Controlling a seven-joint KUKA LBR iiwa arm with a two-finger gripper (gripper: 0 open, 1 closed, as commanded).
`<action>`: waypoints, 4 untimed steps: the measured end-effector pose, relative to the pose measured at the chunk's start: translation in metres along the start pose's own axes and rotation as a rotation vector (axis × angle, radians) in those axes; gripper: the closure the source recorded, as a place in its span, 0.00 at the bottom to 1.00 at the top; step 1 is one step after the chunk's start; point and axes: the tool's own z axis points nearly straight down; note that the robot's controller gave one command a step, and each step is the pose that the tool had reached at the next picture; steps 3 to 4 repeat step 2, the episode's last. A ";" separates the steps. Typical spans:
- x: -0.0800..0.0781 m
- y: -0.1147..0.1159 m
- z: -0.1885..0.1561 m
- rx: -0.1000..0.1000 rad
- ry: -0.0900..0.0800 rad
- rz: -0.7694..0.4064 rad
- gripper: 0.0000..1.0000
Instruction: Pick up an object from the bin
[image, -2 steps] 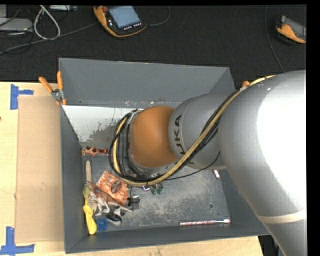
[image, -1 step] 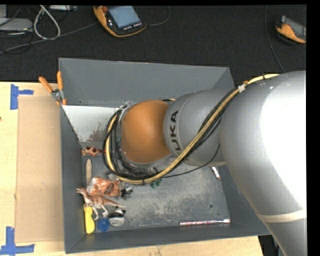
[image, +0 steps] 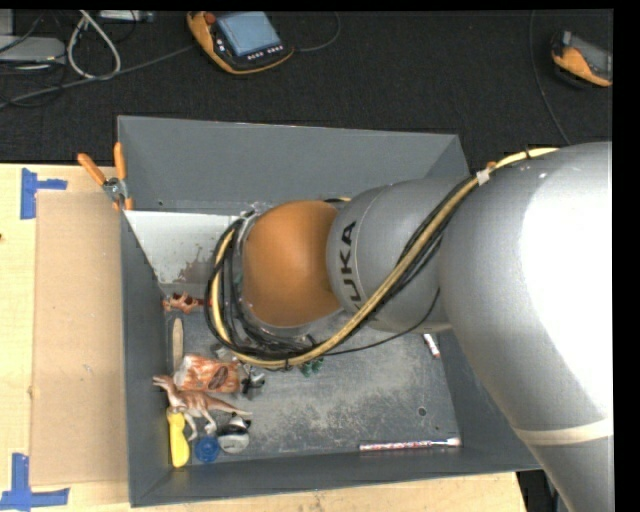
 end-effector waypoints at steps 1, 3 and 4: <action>-0.002 0.003 -0.065 -0.002 0.004 -0.006 1.00; 0.001 0.008 -0.149 -0.002 0.008 -0.006 1.00; 0.001 0.008 -0.149 -0.002 0.008 -0.006 1.00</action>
Offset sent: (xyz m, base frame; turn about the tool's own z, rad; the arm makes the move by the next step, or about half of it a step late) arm -0.0072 0.0061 0.1969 -0.0018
